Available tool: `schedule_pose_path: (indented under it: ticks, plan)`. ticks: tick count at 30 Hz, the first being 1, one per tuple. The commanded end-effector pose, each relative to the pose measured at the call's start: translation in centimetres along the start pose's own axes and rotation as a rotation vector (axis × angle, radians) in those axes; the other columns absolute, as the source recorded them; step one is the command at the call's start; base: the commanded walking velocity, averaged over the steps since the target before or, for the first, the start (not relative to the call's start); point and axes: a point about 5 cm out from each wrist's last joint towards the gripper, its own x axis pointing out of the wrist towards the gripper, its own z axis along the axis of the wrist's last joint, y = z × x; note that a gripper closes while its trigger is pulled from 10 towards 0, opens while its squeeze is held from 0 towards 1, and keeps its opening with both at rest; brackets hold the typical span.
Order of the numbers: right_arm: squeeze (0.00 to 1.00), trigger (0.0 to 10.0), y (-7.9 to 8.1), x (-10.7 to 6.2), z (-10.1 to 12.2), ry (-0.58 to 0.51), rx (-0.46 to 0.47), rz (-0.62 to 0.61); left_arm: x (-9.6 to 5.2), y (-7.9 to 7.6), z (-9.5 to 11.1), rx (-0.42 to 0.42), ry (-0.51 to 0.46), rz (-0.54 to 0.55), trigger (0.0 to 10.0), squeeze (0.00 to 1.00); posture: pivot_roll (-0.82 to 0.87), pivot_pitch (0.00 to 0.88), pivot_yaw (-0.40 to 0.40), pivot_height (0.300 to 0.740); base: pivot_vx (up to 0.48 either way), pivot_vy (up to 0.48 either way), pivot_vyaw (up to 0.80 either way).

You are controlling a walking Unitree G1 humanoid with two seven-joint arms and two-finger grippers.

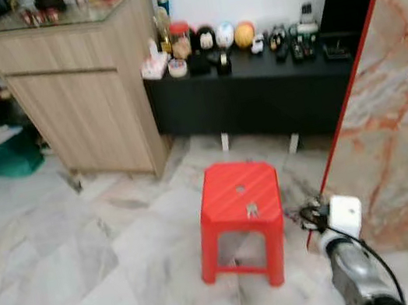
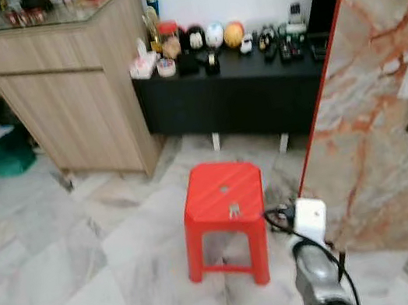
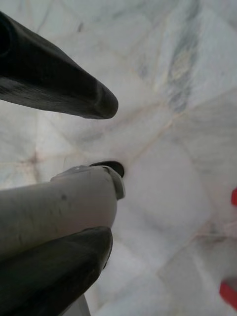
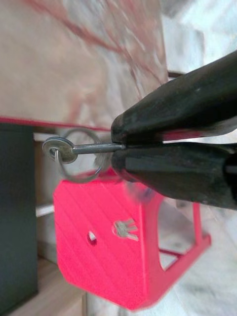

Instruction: Hang keys on a hook

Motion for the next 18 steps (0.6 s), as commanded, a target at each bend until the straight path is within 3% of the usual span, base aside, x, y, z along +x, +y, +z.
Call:
schedule_pose_path:
  ticks: [1,18]
  plan:
    - [0.0,10.0,0.16,0.09,0.08,0.002,0.001,0.005,-0.13,0.64,-0.62,0.011,0.025,0.012,10.0,0.0,0.01,0.0,-0.046,0.74,0.0,-0.48,0.0]
    - [0.0,10.0,-0.02,0.1,-0.14,0.013,-0.002,0.006,-0.14,0.46,-0.6,0.016,0.018,-0.004,10.0,0.0,0.01,0.0,-0.053,0.74,0.0,-0.48,0.0]
